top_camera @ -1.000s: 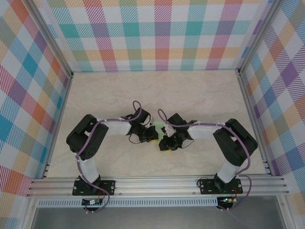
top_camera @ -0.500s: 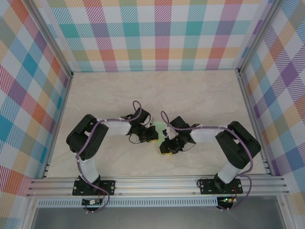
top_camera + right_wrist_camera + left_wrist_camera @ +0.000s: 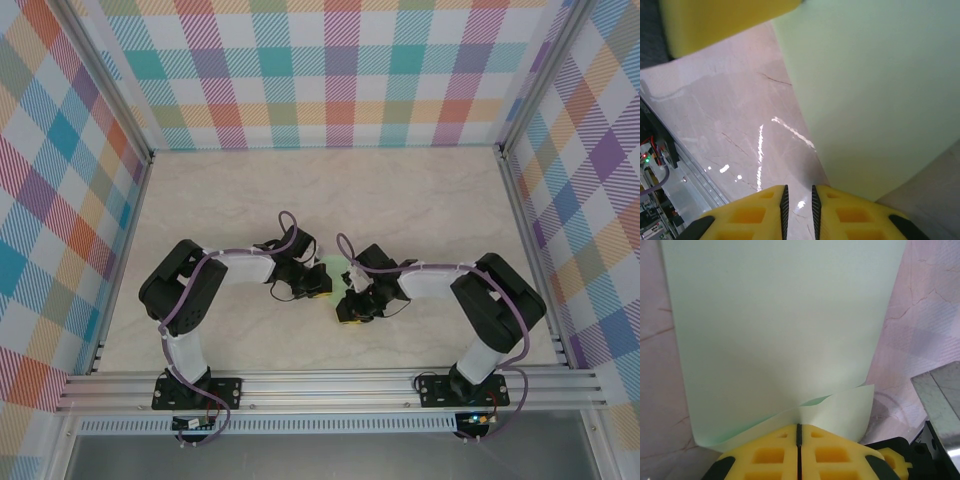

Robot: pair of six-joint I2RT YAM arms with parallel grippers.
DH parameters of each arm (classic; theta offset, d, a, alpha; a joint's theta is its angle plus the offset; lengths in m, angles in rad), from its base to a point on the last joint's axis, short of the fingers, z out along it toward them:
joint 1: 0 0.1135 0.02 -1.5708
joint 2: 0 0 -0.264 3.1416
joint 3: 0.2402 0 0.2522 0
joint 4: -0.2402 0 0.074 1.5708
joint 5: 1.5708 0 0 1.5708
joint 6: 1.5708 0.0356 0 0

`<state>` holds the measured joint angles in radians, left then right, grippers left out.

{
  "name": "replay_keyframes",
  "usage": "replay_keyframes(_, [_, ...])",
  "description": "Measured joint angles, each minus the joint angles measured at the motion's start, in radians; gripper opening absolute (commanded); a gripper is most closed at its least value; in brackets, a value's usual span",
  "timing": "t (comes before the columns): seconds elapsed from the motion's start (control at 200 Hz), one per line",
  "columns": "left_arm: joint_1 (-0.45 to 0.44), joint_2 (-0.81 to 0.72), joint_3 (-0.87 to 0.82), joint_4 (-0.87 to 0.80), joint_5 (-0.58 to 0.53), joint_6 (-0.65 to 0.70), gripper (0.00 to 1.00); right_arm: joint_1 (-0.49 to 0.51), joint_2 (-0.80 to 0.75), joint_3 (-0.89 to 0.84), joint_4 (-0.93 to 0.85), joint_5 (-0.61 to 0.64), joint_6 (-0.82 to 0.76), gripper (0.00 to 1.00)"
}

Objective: Fold a paper plane with a square sheet of paper (fold left side to right side)
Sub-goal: Third fold the triangle at the center of the table.

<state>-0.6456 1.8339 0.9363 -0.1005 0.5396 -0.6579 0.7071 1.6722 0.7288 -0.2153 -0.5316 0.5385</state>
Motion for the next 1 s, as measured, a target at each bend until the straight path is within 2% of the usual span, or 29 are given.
replay_keyframes(0.095, [0.000, -0.010, 0.000, -0.010, -0.013, 0.000, 0.10, -0.003, 0.005, 0.006, -0.013, 0.004, 0.009, 0.00])
replay_keyframes(0.49, [-0.010, -0.154, -0.045, -0.033, -0.032, -0.005, 0.09, -0.020, 0.009, -0.006, 0.002, -0.022, 0.027, 0.00])
replay_keyframes(0.78, [-0.098, -0.158, -0.072, 0.009, -0.024, -0.031, 0.09, -0.027, 0.016, -0.010, 0.013, -0.043, 0.026, 0.00])
replay_keyframes(1.0, [-0.107, -0.124, -0.070, 0.043, -0.025, -0.038, 0.09, -0.031, 0.019, -0.010, 0.013, -0.050, 0.026, 0.00])
